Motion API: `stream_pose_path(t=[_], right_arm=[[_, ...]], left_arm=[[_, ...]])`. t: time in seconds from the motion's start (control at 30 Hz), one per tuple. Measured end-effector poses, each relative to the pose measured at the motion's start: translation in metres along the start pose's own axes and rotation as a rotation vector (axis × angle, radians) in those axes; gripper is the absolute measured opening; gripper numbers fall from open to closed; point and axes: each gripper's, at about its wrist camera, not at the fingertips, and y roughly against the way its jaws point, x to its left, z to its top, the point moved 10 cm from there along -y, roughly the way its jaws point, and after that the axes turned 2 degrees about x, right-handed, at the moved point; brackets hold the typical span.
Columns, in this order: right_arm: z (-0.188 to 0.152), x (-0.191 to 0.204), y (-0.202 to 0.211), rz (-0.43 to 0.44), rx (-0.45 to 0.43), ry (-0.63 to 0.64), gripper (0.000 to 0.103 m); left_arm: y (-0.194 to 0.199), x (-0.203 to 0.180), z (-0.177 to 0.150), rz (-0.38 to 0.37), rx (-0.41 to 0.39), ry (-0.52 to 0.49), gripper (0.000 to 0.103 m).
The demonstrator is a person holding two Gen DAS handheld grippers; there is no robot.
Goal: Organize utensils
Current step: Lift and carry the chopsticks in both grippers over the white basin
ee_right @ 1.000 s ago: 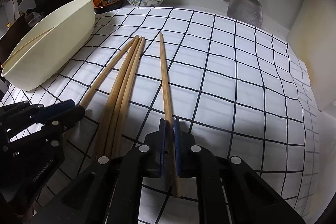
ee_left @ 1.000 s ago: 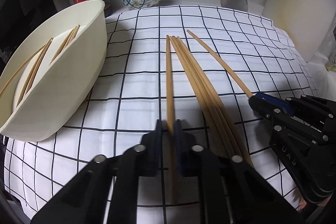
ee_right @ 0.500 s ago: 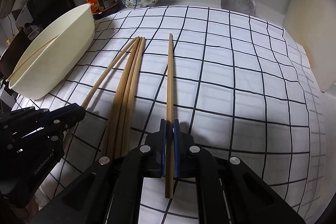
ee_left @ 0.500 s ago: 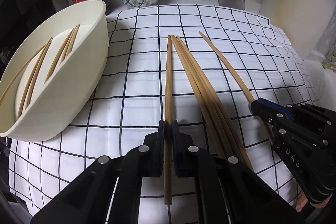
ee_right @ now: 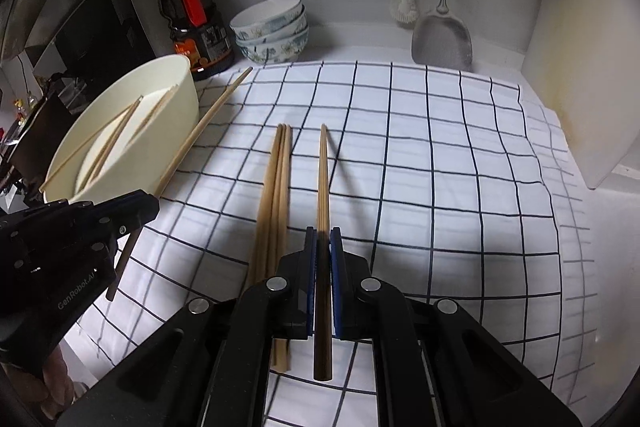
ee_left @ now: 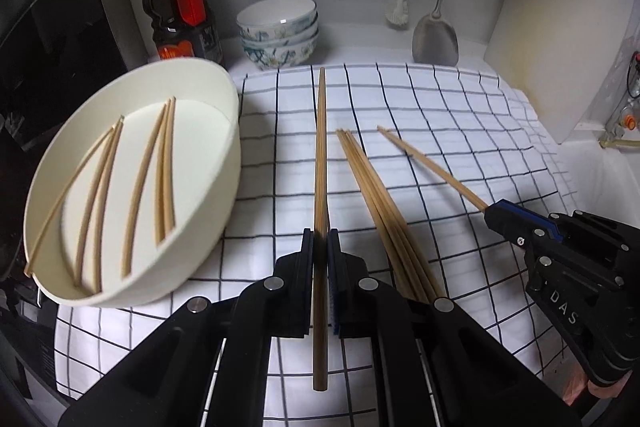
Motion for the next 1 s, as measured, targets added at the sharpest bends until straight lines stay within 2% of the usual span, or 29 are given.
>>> stream_pose_path(t=[0.3, 0.53, 0.93, 1.0], right_arm=[[0.027, 0.027, 0.025, -0.001, -0.064, -0.004, 0.006], [0.046, 0.057, 0.028, 0.006, -0.091, 0.005, 0.006], [0.08, 0.133, 0.008, 0.07, -0.096, 0.066, 0.006], [0.086, 0.144, 0.002, 0.049, -0.101, 0.08, 0.007]], left_arm=[[0.035, 0.027, 0.028, -0.022, -0.067, 0.001, 0.007], [0.049, 0.06, 0.042, -0.012, -0.099, 0.017, 0.007], [0.058, 0.15, 0.052, 0.053, -0.116, 0.101, 0.007], [0.058, 0.168, 0.052, 0.074, -0.116, 0.114, 0.007]])
